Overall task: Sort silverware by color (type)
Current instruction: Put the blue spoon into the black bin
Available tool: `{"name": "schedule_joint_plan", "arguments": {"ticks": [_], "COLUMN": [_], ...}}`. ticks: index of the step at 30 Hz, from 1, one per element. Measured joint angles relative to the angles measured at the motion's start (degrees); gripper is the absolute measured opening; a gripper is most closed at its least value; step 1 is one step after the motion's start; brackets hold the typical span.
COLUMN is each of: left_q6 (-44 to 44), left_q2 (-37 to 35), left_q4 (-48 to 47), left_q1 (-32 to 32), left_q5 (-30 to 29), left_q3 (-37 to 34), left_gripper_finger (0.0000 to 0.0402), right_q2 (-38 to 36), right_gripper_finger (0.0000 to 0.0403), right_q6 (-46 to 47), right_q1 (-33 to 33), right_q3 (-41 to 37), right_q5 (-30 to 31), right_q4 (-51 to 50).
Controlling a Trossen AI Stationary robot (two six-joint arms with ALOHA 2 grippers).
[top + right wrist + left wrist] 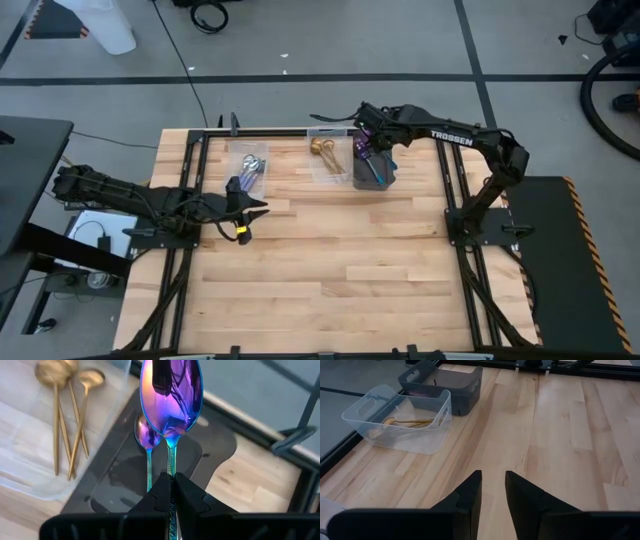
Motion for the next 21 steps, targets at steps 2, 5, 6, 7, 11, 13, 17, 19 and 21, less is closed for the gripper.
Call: {"name": "schedule_joint_plan", "arguments": {"ticks": [2, 5, 6, 7, 11, 13, 17, 19, 21], "left_q6": [0.0, 0.06, 0.23, 0.32, 0.46, 0.46, 0.46, 0.46, 0.46], "left_q2": [0.0, 0.0, 0.0, 0.0, 0.0, 0.0, 0.0, 0.0, 0.0], "left_q4": [0.04, 0.02, 0.0, -0.02, -0.03, -0.01, -0.03, -0.03, -0.03], "left_q1": [0.0, 0.0, 0.0, 0.0, 0.0, 0.0, -0.02, 0.0, 0.0], "left_q5": [-0.01, -0.02, -0.02, -0.04, -0.07, -0.07, -0.17, -0.29, -0.38], "left_q3": [0.0, 0.0, 0.0, 0.0, 0.0, 0.0, 0.0, 0.0, 0.0], "left_gripper_finger": [0.0094, 0.0094, 0.0094, 0.0094, 0.0094, 0.0094, 0.0094, 0.0094, 0.0094], "right_q2": [0.04, 0.01, 0.03, 0.03, 0.01, 0.01, 0.01, 0.01, 0.01], "right_gripper_finger": [0.0016, 0.0016, 0.0016, 0.0016, 0.0016, 0.0016, 0.0016, 0.0016, 0.0016], "right_q6": [-0.02, -0.31, -0.33, -0.44, -1.68, -2.23, -3.03, -3.28, -3.41], "right_q1": [-0.65, -1.33, -1.56, -1.83, -2.32, -2.58, -2.78, -2.91, -2.93], "right_q3": [-1.4, -4.31, -5.15, -5.88, -9.72, -11.1, -14.02, -14.96, -16.27], "right_q5": [-0.8, -1.23, -1.28, -1.28, -1.28, -1.3, -1.57, -2.21, -2.72], "right_q4": [0.5, 3.9, 4.22, 4.25, 9.89, 12.06, 17.04, 19.14, 21.08]}}
